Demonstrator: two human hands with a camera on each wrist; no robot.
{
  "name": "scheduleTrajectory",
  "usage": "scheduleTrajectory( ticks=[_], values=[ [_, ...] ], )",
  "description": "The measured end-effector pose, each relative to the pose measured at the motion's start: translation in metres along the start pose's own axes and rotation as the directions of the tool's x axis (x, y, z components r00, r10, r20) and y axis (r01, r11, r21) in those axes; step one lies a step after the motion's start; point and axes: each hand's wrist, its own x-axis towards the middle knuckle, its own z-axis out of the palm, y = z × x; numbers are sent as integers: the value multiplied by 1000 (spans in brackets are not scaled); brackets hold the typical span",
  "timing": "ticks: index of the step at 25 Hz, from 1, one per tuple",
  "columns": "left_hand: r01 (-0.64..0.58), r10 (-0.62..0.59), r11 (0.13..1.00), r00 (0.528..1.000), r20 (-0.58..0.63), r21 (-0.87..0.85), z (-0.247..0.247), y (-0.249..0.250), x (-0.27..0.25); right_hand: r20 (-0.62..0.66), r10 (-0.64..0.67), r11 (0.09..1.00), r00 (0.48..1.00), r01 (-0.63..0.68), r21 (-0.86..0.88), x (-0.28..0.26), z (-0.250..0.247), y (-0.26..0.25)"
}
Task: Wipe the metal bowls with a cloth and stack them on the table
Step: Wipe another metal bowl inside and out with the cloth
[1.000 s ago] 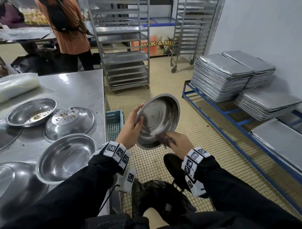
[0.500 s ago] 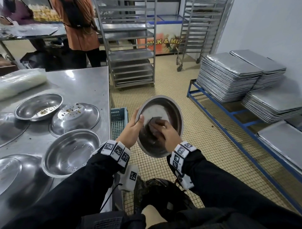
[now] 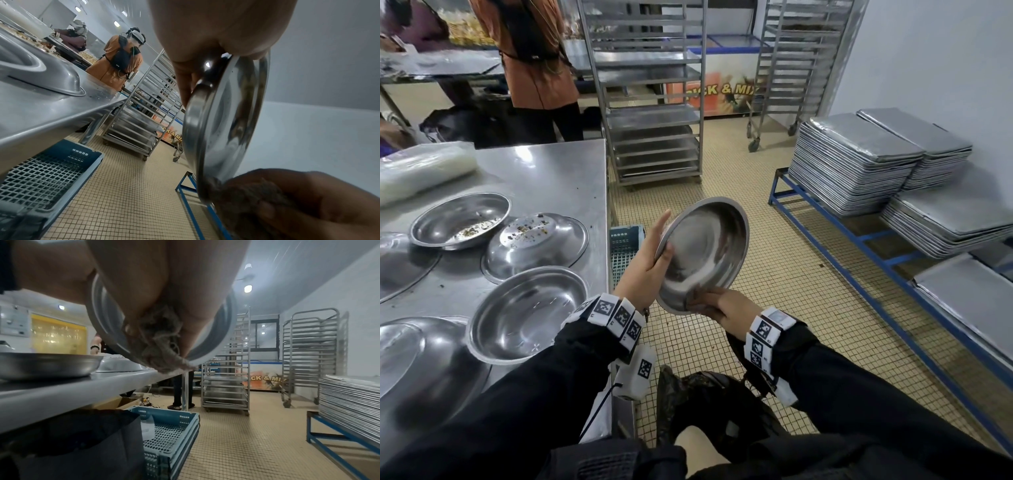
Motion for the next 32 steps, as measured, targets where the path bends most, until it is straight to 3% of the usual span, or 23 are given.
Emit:
scheduleTrajectory(
  ticks=[3,5,8,10,12,14,16,19,21,23,25,26,27,30,32],
  values=[
    [22,-21,999,998,-52,25,0,-2,-2,1,84,996,996,-84,-3,-11,-9,8],
    [30,-31,999,994,-104,-15,-2,-4,-4,-179,163,985,970,-169,-19,-15,-10,11],
    [41,-56,992,990,-128,-117,-2,-3,-12,-527,170,985,832,-141,95,-10,-7,7],
    [58,-84,983,985,-150,-173,1,-1,-17,-589,184,982,787,-130,134,2,-4,4],
    [60,-96,979,979,-179,-194,5,4,-19,-522,152,988,840,-132,75,12,5,-1],
    [58,-94,979,980,-178,-197,7,7,-17,-454,26,1000,891,-19,19,15,19,-6],
    [38,-70,984,981,-182,-175,6,10,-12,-417,-68,997,906,77,6,10,30,-12],
    [-6,-22,992,976,-218,-126,-1,2,-8,-235,-75,997,969,76,-6,-1,26,-15],
    [-13,-4,997,976,-216,-78,-5,-7,-7,-100,18,999,995,-23,-48,-6,23,-10],
    [8,-26,997,971,-239,-75,-8,-18,-8,-188,186,982,964,-187,14,-2,19,-12],
    [46,-79,991,960,-270,-128,-6,-19,-10,-415,301,953,858,-264,145,7,16,-22],
    [61,-103,987,951,-292,-148,-4,-19,-11,-493,298,954,817,-237,185,12,15,-31],
    [73,-121,984,943,-310,-162,-1,-13,-12,-506,260,964,823,-188,190,17,16,-42],
    [115,-195,964,919,-344,-240,1,5,-9,-302,16,998,953,3,63,18,33,-64],
    [109,-202,957,915,-349,-268,-5,12,-8,-234,-60,996,970,43,-77,12,37,-51]
  ],
)
